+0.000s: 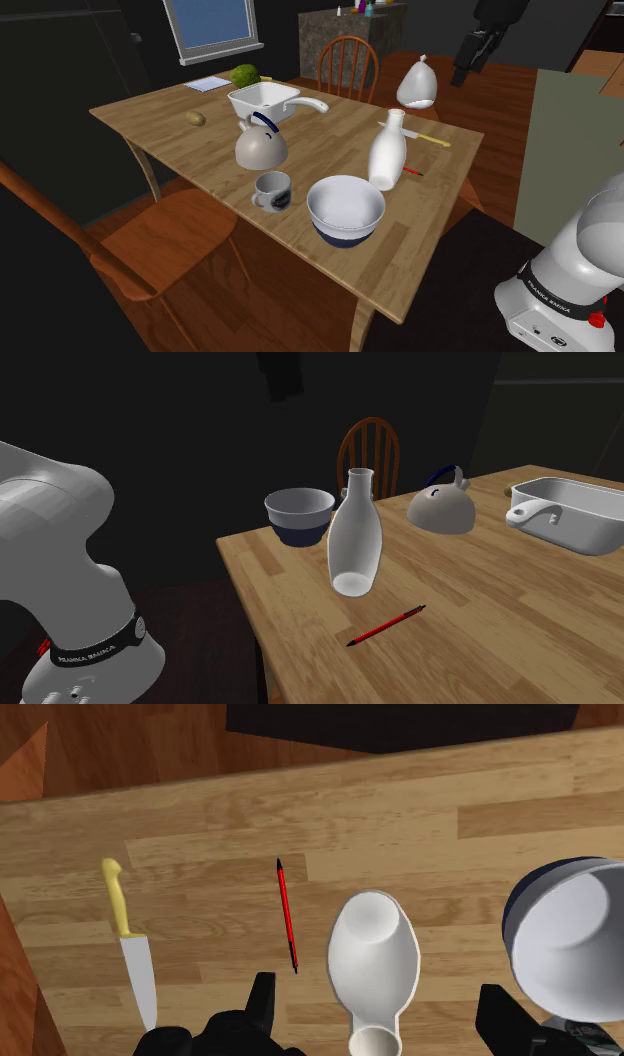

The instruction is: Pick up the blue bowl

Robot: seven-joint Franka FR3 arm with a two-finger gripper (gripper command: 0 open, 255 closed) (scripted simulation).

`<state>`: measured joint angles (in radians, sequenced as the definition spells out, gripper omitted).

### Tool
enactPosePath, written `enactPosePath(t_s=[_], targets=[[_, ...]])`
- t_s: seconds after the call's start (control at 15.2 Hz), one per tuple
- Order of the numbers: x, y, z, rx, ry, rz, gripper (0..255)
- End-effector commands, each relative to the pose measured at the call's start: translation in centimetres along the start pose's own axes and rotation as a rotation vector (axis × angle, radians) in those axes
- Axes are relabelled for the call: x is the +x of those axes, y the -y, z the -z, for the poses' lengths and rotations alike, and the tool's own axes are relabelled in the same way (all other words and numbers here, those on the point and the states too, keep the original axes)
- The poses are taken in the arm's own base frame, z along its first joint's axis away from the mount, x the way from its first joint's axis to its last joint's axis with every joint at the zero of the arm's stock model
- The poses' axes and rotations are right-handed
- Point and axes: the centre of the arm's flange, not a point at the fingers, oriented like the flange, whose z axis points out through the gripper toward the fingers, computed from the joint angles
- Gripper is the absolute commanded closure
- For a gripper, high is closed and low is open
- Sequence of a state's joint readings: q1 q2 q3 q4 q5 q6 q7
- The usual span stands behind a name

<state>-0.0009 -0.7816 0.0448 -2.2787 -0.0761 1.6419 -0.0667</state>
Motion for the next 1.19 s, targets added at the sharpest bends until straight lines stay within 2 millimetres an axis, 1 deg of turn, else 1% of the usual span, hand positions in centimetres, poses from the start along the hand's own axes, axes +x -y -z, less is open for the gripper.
enactPosePath(t_s=[0.0, 0.53, 1.12], targets=[[0.0, 0.0, 0.0, 0.000, 0.000, 0.000, 0], [2.9, 4.0, -8.6, 0.108, 0.017, 0.055, 0], [5.6, 9.8, -17.8, 0.230, 0.037, 0.117, 0]])
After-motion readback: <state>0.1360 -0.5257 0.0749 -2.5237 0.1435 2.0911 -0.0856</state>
